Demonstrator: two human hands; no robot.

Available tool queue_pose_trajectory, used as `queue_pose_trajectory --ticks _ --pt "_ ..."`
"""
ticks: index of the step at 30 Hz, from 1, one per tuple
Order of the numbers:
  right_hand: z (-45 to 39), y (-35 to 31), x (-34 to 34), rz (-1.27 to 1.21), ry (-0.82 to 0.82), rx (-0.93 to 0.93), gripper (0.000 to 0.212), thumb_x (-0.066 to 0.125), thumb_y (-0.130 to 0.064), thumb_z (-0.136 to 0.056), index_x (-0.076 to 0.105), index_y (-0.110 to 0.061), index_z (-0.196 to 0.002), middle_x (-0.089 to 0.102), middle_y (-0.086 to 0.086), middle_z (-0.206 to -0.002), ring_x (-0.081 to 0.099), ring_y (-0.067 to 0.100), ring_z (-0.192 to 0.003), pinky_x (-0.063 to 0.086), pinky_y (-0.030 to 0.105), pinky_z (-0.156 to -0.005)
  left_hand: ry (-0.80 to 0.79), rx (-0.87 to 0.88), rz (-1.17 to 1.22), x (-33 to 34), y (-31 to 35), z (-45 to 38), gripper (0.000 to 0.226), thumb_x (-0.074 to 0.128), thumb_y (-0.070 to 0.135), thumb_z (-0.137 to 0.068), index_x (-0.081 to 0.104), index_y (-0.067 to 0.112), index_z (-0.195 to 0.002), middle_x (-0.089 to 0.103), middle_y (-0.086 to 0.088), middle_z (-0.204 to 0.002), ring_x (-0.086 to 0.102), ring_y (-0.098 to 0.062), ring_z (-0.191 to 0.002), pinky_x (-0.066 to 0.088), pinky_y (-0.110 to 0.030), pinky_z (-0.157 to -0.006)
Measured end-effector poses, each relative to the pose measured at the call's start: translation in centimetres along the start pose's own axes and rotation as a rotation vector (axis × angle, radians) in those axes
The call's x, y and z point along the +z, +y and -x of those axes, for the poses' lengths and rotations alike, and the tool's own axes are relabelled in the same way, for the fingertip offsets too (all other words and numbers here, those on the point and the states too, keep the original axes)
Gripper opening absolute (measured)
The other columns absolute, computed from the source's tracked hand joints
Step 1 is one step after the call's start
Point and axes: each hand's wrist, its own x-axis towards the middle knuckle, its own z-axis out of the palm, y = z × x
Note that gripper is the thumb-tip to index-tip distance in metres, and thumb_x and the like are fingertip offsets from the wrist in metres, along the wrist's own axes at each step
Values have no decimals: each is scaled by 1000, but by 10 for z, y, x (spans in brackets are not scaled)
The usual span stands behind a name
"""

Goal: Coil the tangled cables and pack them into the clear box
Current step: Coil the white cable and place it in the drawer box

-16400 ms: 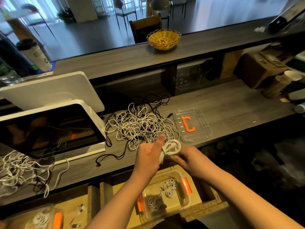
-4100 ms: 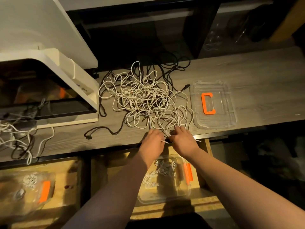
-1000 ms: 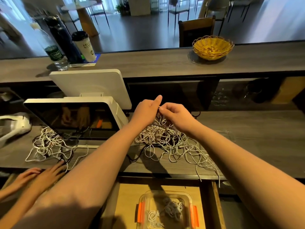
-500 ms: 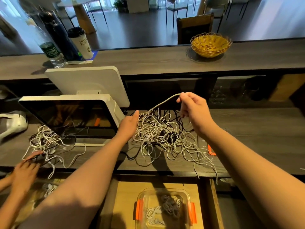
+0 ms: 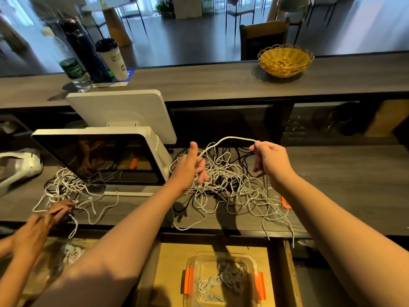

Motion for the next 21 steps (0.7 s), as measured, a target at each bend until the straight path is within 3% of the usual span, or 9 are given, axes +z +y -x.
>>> queue_pose_trajectory --ticks 3,6,9,15,21 --pt "6 13 -8 3 24 62 26 47 -10 -99 67 -8 -82 43 0 -48 38 15 -42 36 30 -47 45 81 95 13 5 20 86 24 100 -66 40 17 -50 43 1 -43 55 -25 -53 50 -17 -73" --pt "25 32 -21 42 -86 169 27 42 -9 -102 69 -10 -101 46 -1 -59 43 11 -47 40 27 -46 130 117 66 34 6 39 65 50 69 -90 41 15 -55 35 4 -47 34 -14 -45 38 -16 -52" --pt "44 47 -26 6 -161 274 26 40 -8 -102 65 -5 -106 52 3 -69 46 11 -52 44 24 -47 207 49 168 44 0 48 47 47 42 -101 43 17 -61 34 6 -50 27 -11 -46 26 -21 -46" --pt "89 57 -25 120 -297 216 24 51 -27 -101 69 -13 -96 46 -5 -58 39 8 -46 33 22 -41 308 -157 655 67 -3 67 34 44 39 -104 49 13 -82 34 5 -54 25 -8 -41 19 -18 -35" --pt "126 64 -28 129 -330 136 23 51 -19 -101 70 -13 -88 41 -7 -52 35 7 -44 27 17 -42 264 -512 976 89 -4 71 34 50 45 -101 40 17 -84 37 5 -51 27 -6 -35 16 -17 -28"
